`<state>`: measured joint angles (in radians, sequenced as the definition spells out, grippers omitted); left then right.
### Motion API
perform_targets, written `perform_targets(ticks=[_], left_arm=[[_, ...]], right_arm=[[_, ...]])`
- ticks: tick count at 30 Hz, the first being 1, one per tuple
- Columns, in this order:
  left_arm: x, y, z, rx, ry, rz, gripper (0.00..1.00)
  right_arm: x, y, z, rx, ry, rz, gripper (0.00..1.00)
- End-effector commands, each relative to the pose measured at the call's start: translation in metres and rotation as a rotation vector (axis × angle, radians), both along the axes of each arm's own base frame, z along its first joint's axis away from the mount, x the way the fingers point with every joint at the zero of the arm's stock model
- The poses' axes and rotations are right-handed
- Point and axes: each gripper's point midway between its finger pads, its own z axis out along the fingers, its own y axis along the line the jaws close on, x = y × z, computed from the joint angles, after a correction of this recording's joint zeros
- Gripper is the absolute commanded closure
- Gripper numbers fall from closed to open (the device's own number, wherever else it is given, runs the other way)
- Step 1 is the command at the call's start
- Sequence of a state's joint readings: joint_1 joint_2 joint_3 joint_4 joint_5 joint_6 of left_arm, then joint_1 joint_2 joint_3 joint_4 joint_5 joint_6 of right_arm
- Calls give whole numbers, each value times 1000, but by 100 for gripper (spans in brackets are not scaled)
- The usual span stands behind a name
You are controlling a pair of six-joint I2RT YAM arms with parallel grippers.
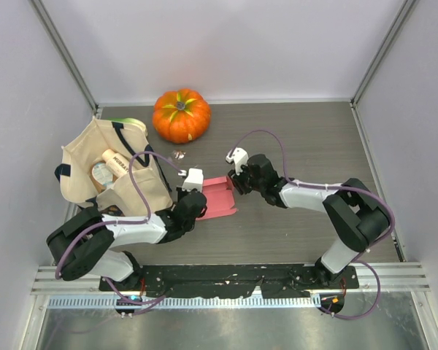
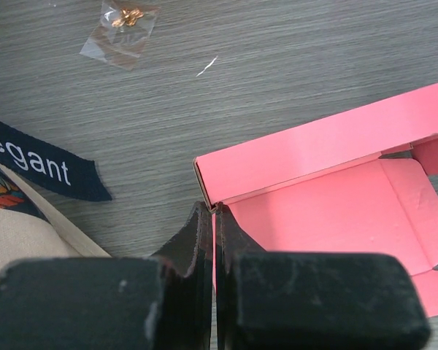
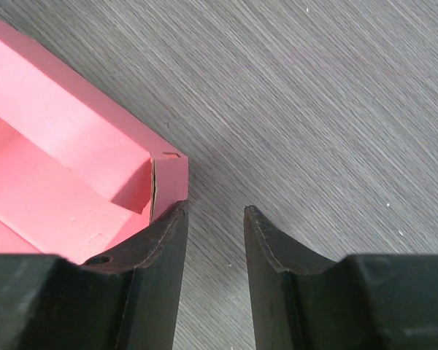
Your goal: Fold the paper box
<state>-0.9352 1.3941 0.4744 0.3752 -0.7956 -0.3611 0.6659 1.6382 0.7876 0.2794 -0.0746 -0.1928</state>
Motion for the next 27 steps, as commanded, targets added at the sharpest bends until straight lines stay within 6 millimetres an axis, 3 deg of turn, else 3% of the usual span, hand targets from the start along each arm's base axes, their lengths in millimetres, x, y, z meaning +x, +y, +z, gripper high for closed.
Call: perform_targets(ticks=[1,7,10,20,27], left_arm=[[1,-7,10,-40,5,-22,100],[2,-7,8,-47,10,-24,100],[2,-10,9,-57,11,-34,100],[1,-13,9,-58,28,-51,100],[1,-19,10,-69,37,-79,100]], right_arm=[[4,-11,20,19,-55,-57,57],[2,-26,16,-9,-58,-107,56],[1,-23,22,24,-85,-91,56],[1,29,33,117,-93,71,57],[7,45,32,143,-97,103,57]])
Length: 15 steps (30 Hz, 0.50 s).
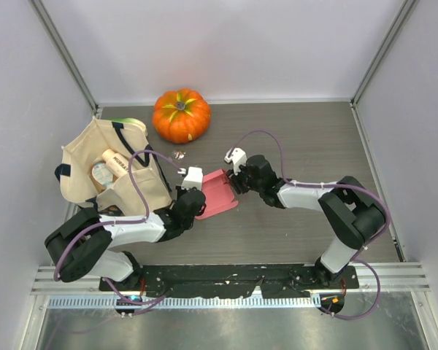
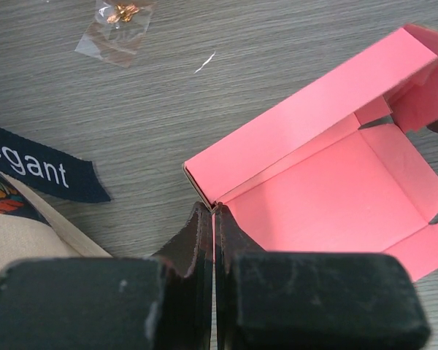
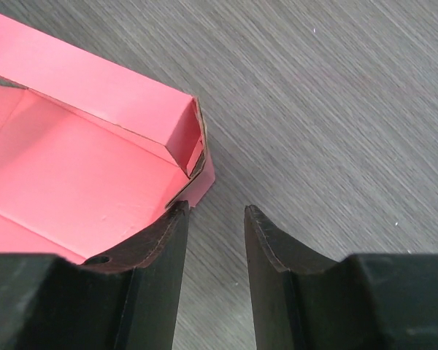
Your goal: Fold the paper box
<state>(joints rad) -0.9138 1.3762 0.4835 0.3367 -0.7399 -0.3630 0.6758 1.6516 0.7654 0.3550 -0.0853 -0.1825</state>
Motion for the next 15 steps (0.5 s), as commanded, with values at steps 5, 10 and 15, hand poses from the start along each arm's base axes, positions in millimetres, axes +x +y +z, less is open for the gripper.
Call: perform_targets(ticks=[5,10,15], left_arm=[[0,-20,12,-70,14,-77,100],[1,-20,11,-74,23,-84,100],[-2,-23,7,-95,90,-85,85]], right_arm=[[12,47,29,110,-87,115,55],[24,53,33,137,-92,92,55],[20,24,60,257,37,-103,53]])
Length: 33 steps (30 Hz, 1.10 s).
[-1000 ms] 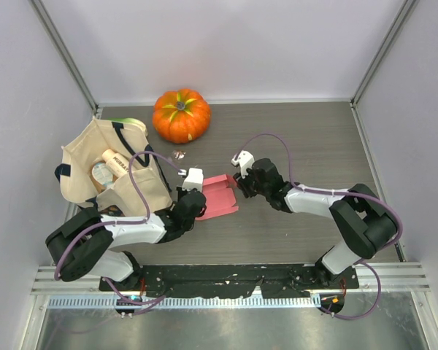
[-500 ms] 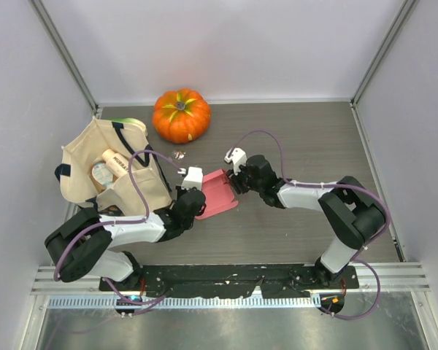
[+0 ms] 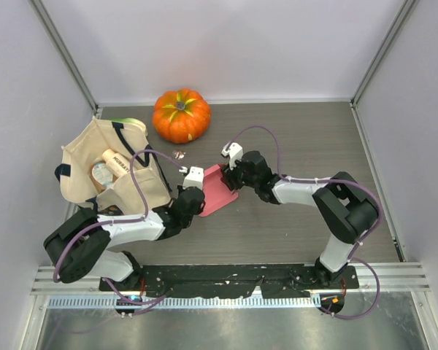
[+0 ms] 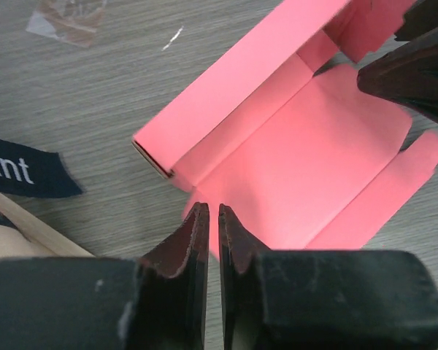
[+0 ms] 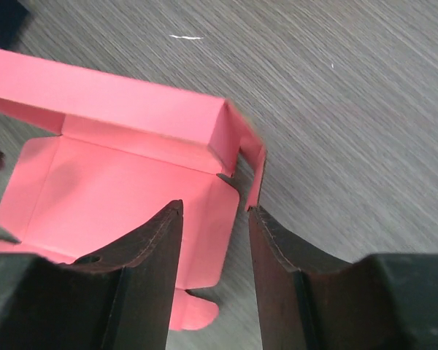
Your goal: Fold the paper box
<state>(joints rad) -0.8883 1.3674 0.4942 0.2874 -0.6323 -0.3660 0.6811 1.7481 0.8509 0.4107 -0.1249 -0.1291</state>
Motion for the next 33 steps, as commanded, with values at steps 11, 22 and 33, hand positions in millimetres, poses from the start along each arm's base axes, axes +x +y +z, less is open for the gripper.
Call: perform_targets(ticks=[11,22,33], left_arm=[[-31,-6,39,-253,155,39,41],[-32,-55,51,-388,221,-78,48],[-37,-52,56,-357,233,-112,37]], right_arm=[[-26,-82,54,267,270,-433,42],[-18,-52,54,200,225,-281,43],[8,-21,47,83,156,-377,55]])
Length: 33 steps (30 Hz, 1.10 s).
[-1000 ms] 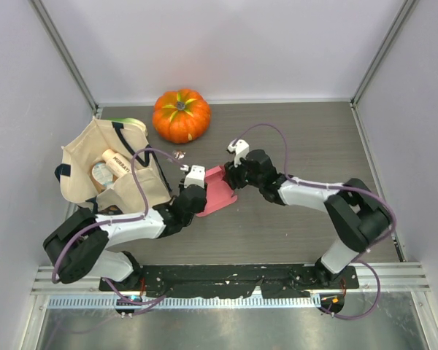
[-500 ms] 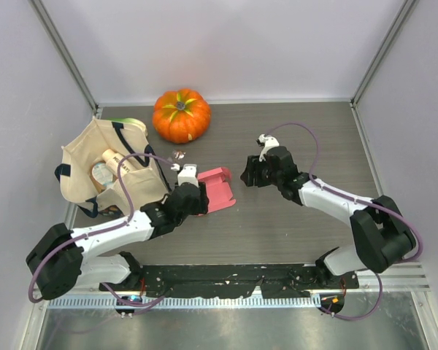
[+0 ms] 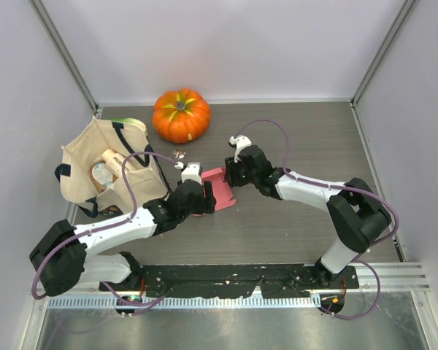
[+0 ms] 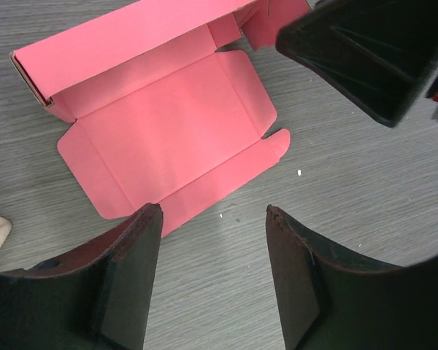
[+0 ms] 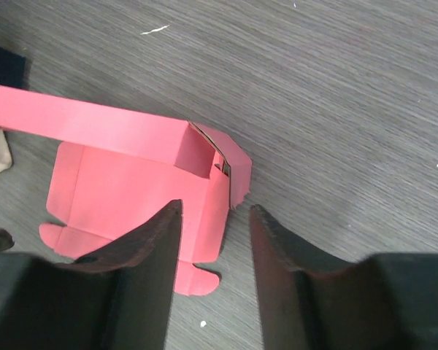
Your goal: Fold the paper box
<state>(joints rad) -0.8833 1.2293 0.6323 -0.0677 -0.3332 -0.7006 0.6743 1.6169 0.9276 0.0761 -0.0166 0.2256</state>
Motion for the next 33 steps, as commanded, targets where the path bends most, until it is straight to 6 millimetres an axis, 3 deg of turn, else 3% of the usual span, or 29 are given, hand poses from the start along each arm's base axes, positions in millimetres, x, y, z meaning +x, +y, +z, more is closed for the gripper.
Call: perform_targets(ticks=[1,6,10,17,21,27,33], left_arm=[[3,-9,34,-48,-59,-46,36],[3,-7,42,-83,-71,-52,34],[-1,-7,40,-112,-57,-53,34],[1,-2,58,-123,-96,-47,29],[13,20,75,-83,-169,48,29],[33,62,71,28,-273,238,31],[67,57,56,91,-341,275,34]], right_arm=[[27,-1,21,-53,-108,-116,58],[33,-1,15,-59,-92,-148,76],[33,5,10,-56,-54,-149,84],[32,2,13,-68,-30,-177,98],[24,-7,24,-74,-23,-189,99],[9,-15,32,-70,1,-163,99],[-2,-26,29,-52,51,-148,99]])
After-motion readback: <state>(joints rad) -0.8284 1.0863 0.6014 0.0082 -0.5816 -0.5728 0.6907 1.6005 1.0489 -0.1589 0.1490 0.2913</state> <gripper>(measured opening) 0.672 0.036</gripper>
